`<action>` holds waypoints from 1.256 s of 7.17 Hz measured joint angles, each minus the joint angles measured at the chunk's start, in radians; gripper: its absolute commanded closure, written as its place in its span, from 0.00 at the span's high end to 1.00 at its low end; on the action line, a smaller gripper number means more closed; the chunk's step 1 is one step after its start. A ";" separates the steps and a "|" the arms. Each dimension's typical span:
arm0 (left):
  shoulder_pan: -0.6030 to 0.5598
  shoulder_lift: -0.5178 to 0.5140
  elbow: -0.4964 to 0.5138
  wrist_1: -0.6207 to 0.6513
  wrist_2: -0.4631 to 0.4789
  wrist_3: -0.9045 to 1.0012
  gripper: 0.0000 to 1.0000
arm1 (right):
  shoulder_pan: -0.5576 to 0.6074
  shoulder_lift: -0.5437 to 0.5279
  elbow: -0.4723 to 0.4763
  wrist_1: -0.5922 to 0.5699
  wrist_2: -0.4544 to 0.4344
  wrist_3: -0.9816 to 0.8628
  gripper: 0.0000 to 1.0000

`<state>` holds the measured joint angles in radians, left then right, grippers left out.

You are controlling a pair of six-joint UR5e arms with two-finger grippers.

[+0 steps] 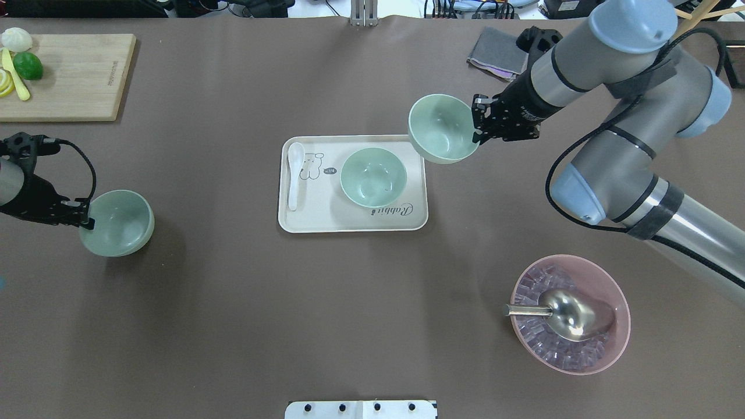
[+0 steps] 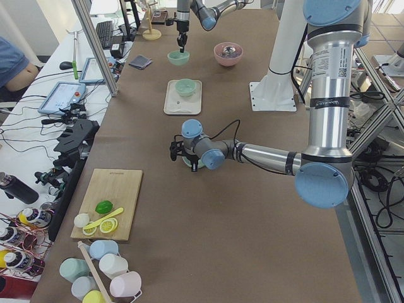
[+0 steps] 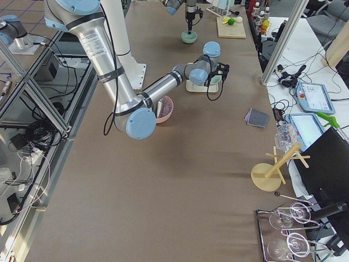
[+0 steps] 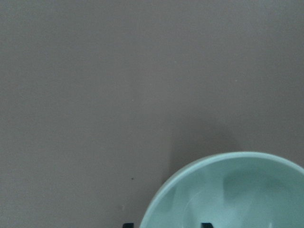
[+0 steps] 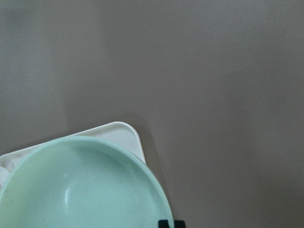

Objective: Stack green bowls together

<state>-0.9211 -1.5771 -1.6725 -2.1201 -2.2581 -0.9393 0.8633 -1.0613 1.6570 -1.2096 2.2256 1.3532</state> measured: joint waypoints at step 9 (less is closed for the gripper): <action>0.002 -0.416 -0.004 0.203 -0.080 -0.249 0.00 | -0.199 0.140 -0.086 0.005 -0.214 0.139 0.99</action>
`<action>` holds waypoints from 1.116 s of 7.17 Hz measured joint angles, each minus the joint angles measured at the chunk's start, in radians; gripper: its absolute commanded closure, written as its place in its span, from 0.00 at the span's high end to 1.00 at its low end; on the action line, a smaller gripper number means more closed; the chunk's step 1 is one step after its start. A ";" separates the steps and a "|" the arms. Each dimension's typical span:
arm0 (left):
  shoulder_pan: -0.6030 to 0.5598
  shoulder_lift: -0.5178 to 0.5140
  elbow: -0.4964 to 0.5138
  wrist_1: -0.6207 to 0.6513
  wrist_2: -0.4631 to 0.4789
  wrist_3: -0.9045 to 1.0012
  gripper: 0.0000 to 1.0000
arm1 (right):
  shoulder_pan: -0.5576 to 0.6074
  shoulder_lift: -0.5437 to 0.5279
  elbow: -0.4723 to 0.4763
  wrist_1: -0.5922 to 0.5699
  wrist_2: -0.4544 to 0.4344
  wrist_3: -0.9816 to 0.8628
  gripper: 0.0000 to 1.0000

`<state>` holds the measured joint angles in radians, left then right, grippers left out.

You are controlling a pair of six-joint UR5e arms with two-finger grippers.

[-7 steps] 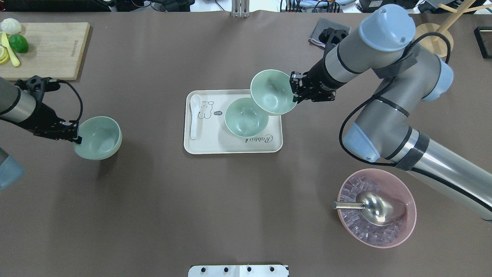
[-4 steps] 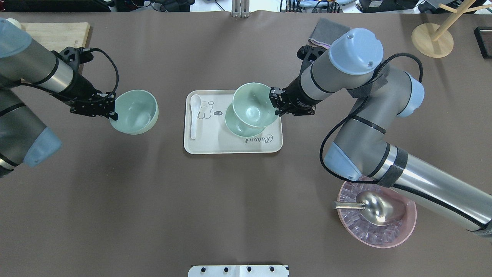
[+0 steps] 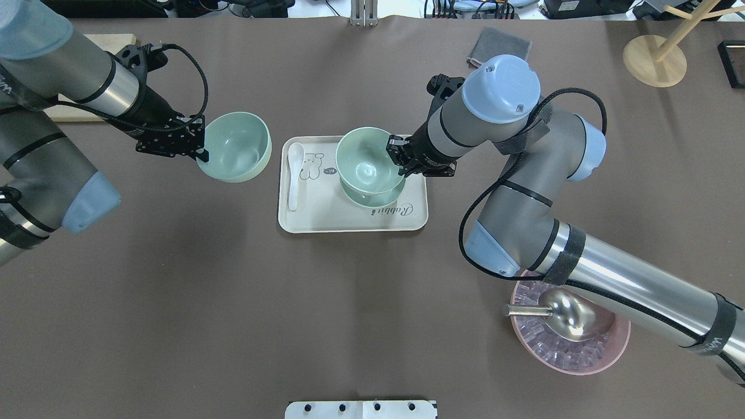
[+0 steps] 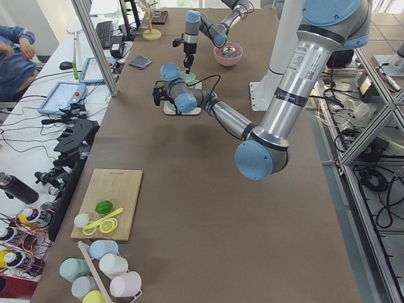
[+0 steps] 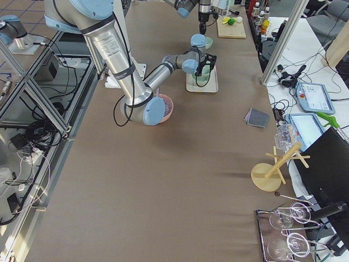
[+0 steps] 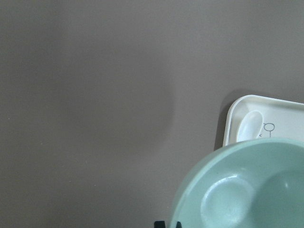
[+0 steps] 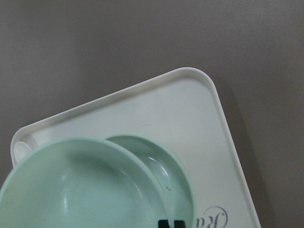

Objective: Stack green bowls together

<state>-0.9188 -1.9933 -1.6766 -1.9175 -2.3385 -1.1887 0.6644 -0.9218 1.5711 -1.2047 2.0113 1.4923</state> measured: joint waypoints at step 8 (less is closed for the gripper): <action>0.220 -0.383 0.192 0.113 0.192 -0.188 0.00 | 0.317 -0.215 0.084 -0.009 0.297 -0.282 1.00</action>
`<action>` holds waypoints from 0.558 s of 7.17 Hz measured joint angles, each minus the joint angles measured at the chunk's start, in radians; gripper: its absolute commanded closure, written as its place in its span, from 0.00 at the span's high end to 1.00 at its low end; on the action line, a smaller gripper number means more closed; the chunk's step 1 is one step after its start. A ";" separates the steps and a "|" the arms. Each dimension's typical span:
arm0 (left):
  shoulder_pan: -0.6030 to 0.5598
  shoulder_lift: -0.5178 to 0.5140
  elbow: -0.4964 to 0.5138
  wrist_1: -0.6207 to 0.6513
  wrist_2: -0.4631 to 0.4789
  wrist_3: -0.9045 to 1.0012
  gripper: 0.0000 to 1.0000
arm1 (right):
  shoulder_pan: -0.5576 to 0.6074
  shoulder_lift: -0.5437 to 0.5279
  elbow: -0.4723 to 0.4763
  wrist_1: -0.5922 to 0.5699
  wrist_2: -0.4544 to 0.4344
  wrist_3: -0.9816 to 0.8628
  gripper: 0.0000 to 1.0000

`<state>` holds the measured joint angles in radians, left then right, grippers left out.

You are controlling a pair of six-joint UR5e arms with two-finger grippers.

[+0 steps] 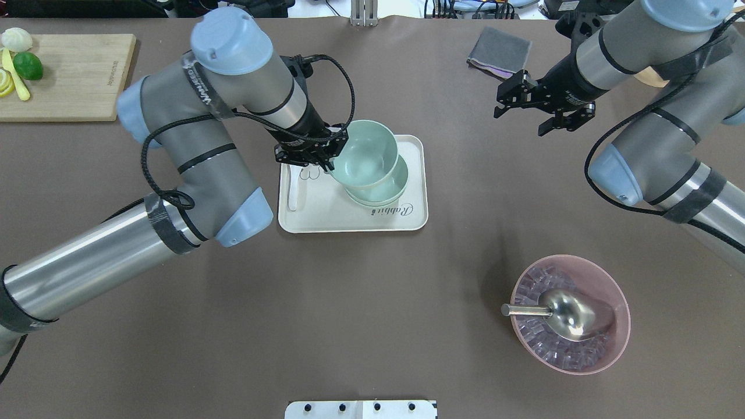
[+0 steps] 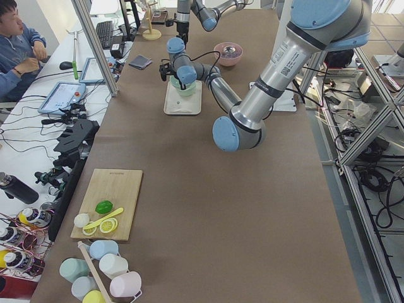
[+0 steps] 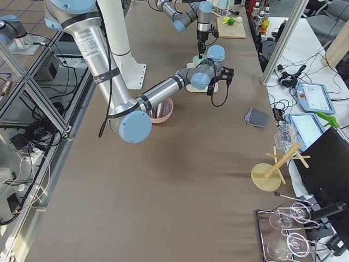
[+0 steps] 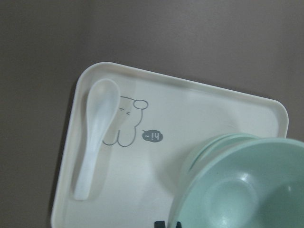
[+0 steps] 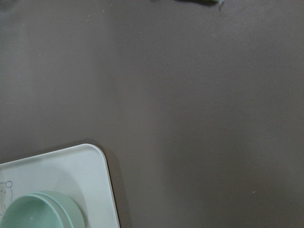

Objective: Stack green bowls together

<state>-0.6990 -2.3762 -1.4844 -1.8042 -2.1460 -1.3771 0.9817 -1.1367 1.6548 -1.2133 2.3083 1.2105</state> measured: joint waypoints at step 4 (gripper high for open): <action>0.034 -0.026 0.055 -0.094 0.077 -0.010 0.98 | 0.019 -0.020 0.000 0.001 0.011 -0.028 1.00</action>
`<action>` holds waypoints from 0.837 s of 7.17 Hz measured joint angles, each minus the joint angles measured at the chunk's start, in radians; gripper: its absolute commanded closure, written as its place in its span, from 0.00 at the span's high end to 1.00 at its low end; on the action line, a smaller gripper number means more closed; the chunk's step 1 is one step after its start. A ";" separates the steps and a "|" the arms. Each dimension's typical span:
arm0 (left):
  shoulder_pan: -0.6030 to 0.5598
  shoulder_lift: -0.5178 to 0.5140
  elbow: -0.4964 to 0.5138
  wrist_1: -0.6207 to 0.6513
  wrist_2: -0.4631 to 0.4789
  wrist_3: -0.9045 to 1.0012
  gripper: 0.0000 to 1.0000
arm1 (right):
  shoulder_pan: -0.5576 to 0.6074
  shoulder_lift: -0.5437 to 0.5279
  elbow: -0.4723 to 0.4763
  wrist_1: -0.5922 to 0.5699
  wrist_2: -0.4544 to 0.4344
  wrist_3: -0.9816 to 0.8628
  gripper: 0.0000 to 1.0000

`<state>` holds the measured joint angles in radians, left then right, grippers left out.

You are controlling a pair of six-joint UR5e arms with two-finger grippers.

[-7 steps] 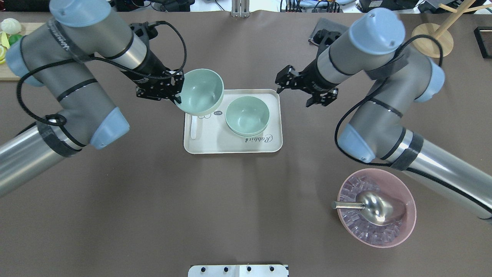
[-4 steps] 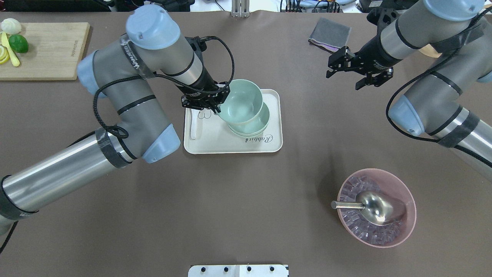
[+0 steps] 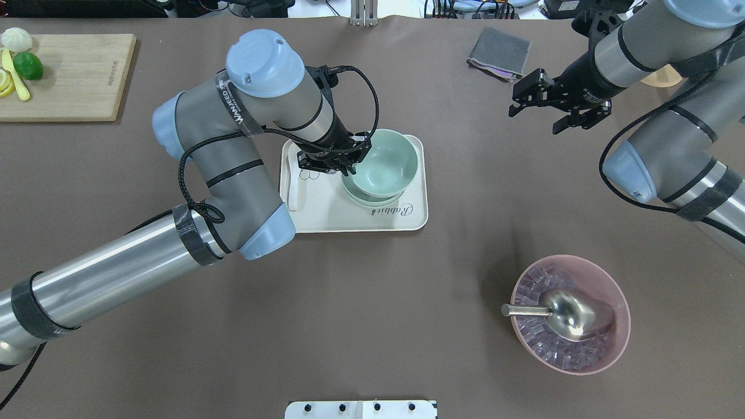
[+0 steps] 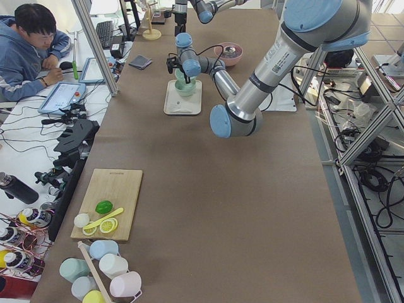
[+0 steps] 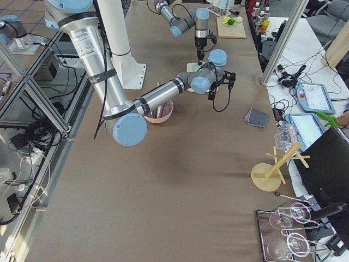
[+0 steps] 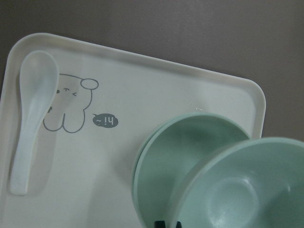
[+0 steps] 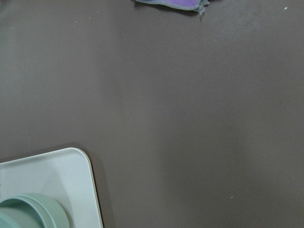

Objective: Stack green bowls together

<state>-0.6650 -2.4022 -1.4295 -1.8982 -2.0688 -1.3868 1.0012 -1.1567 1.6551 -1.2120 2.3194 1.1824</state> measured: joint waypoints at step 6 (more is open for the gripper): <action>-0.265 0.342 -0.225 0.200 -0.146 0.498 0.98 | 0.146 -0.157 -0.032 -0.008 0.008 -0.365 1.00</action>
<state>-0.9302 -2.0603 -1.6544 -1.6980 -2.2144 -0.8890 1.1474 -1.3142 1.6233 -1.2204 2.3279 0.8170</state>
